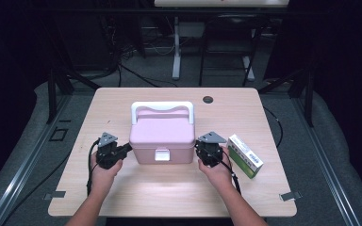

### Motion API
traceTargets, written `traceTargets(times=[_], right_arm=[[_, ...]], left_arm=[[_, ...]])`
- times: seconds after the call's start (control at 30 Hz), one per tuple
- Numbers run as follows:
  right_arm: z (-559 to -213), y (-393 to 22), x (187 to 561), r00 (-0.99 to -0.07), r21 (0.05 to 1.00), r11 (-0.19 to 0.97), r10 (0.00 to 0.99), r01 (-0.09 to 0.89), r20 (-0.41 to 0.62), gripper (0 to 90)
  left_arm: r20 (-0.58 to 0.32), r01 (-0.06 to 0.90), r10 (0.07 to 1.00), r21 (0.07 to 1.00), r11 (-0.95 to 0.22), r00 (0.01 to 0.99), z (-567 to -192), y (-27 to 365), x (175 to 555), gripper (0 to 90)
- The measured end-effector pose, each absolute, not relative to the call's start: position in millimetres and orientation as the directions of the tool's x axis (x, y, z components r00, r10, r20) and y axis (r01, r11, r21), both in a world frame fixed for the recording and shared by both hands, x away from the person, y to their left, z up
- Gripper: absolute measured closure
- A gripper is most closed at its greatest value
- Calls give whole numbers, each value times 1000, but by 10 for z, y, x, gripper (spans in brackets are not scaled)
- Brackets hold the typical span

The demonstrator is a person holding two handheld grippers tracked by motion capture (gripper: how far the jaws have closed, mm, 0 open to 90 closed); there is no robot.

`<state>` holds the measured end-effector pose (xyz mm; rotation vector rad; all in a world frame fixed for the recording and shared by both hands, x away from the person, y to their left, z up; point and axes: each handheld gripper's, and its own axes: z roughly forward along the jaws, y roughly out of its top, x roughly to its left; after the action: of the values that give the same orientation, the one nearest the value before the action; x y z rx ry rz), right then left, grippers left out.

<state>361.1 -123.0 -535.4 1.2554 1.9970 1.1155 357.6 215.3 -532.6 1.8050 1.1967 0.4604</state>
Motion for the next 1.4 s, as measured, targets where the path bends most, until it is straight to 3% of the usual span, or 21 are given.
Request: traceTargets(times=[0.67, 1.4], right_arm=[[-5326, -1346, 3401, -438, 839, 246, 899, 486, -10, 900], [-5310, -1453, 2934, -452, 830, 275, 892, 485, -31, 900]], left_arm=[[-144, 544, 854, 820, -179, 500, -5291, 2050, 3370, 899], [-149, 549, 825, 808, -216, 544, -5267, 1992, 3023, 899]])
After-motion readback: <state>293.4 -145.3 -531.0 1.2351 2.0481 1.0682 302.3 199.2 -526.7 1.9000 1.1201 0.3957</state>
